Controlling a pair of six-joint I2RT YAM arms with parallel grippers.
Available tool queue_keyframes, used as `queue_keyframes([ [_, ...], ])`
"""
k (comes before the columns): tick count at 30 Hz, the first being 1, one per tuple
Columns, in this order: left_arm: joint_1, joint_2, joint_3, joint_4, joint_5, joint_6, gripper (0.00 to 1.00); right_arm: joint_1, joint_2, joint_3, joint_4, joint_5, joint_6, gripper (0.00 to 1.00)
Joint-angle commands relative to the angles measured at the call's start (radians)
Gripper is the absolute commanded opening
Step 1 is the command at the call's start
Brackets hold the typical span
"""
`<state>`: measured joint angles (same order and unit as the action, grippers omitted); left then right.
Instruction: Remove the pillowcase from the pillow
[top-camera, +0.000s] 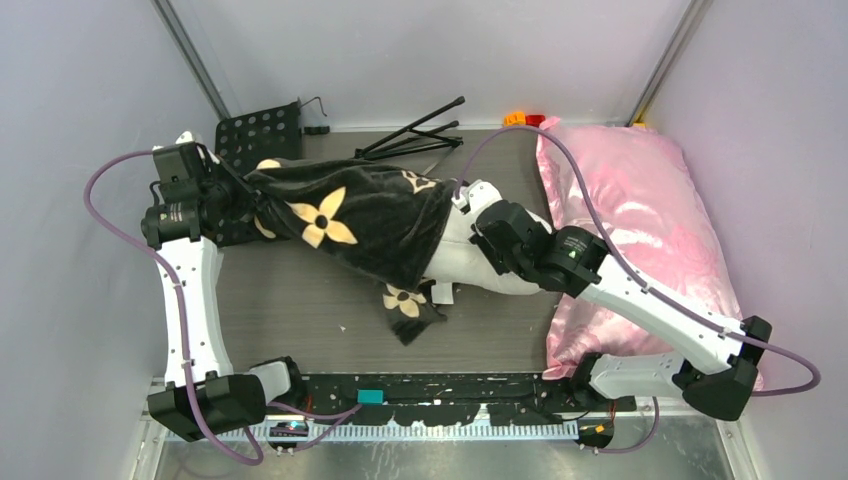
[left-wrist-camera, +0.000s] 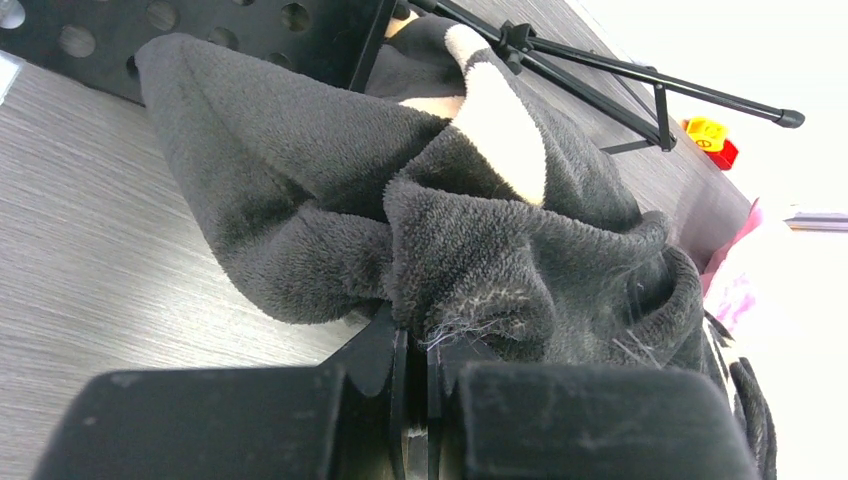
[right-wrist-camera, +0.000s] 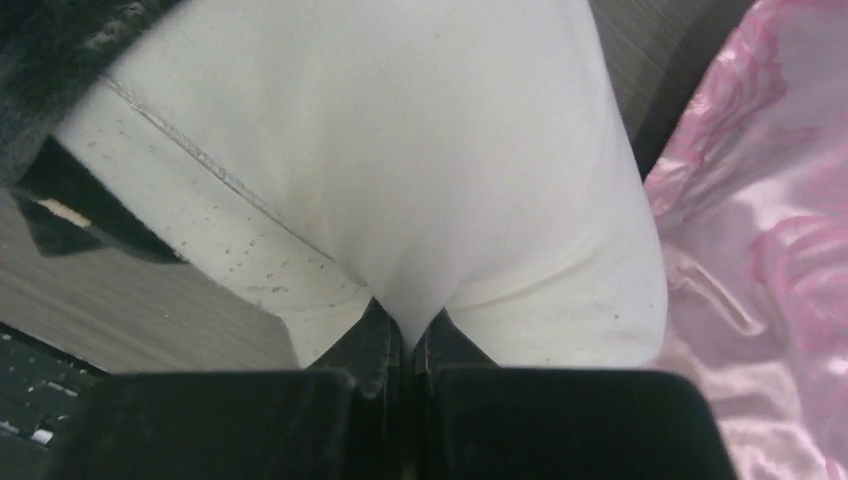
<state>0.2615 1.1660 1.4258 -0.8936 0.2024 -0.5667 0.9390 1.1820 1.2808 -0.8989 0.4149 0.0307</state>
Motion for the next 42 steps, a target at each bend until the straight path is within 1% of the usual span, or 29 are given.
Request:
queue_keyframes([
  [1, -0.005, -0.007, 0.006, 0.093, -0.018, 0.011, 0.0, 0.0, -0.052, -0.013, 0.016, 0.252, 0.056, 0.0],
  [4, -0.003, -0.021, 0.004, 0.105, -0.044, 0.018, 0.0, -0.007, -0.16, -0.049, 0.096, 0.379, 0.099, 0.0],
  [6, 0.008, -0.039, 0.009, 0.118, -0.089, 0.02, 0.0, -0.049, -0.232, -0.052, 0.123, 0.437, 0.135, 0.0],
  [8, 0.045, -0.043, 0.027, 0.114, -0.115, 0.012, 0.0, -0.141, -0.287, -0.035, 0.119, 0.462, 0.168, 0.0],
  [10, 0.073, -0.034, 0.055, 0.088, -0.151, 0.013, 0.0, -0.256, -0.332, -0.021, 0.115, 0.443, 0.174, 0.0],
  [12, 0.08, -0.022, 0.081, 0.071, -0.212, 0.024, 0.0, -0.345, -0.367, -0.01, 0.114, 0.458, 0.172, 0.0],
  [14, 0.083, -0.005, 0.107, 0.056, -0.312, 0.049, 0.0, -0.38, -0.393, -0.003, 0.113, 0.502, 0.166, 0.0],
  [16, 0.085, 0.013, 0.129, 0.049, -0.421, 0.072, 0.0, -0.389, -0.397, 0.004, 0.106, 0.52, 0.162, 0.0],
  [18, 0.085, 0.045, 0.162, 0.026, -0.445, 0.094, 0.0, -0.39, -0.395, 0.001, 0.103, 0.474, 0.174, 0.0],
  [19, 0.085, 0.062, 0.179, 0.01, -0.428, 0.098, 0.0, -0.389, -0.394, -0.004, 0.102, 0.42, 0.183, 0.0],
  [21, 0.083, 0.083, 0.186, 0.0, -0.316, 0.114, 0.0, -0.39, -0.382, -0.02, 0.113, 0.284, 0.208, 0.0],
  [22, 0.078, 0.085, 0.18, 0.006, -0.247, 0.121, 0.03, -0.389, -0.365, -0.025, 0.117, 0.197, 0.218, 0.0],
  [23, 0.055, 0.083, 0.174, 0.006, -0.194, 0.126, 0.1, -0.39, -0.33, -0.026, 0.118, 0.116, 0.227, 0.0],
  [24, 0.023, 0.077, 0.173, 0.001, -0.159, 0.133, 0.2, -0.39, -0.298, -0.022, 0.113, 0.03, 0.24, 0.0],
  [25, -0.022, 0.071, 0.176, -0.01, -0.177, 0.142, 0.38, -0.391, -0.26, -0.014, 0.106, -0.041, 0.251, 0.0],
  [26, -0.084, 0.065, 0.183, -0.023, -0.222, 0.162, 0.49, -0.39, -0.225, -0.005, 0.097, -0.095, 0.263, 0.0],
  [28, -0.217, 0.063, 0.22, -0.068, -0.332, 0.206, 0.65, -0.39, -0.158, 0.013, 0.081, -0.192, 0.286, 0.0],
  [29, -0.27, 0.068, 0.249, -0.098, -0.365, 0.217, 0.7, -0.39, -0.135, 0.021, 0.08, -0.227, 0.292, 0.0],
  [31, -0.347, 0.077, 0.303, -0.155, -0.355, 0.217, 0.74, -0.39, -0.109, 0.023, 0.088, -0.286, 0.305, 0.0],
  [33, -0.406, 0.076, 0.34, -0.19, -0.316, 0.18, 0.75, -0.39, -0.111, 0.012, 0.112, -0.316, 0.313, 0.0],
  [36, -0.524, 0.054, 0.334, -0.166, -0.236, 0.132, 0.78, -0.391, -0.137, -0.021, 0.158, -0.349, 0.32, 0.0],
  [39, -0.699, 0.034, 0.299, -0.099, -0.229, 0.097, 0.78, -0.391, -0.163, -0.049, 0.187, -0.383, 0.325, 0.0],
  [42, -0.898, 0.066, 0.287, -0.054, -0.293, 0.082, 0.78, -0.39, -0.171, -0.06, 0.188, -0.401, 0.327, 0.0],
])
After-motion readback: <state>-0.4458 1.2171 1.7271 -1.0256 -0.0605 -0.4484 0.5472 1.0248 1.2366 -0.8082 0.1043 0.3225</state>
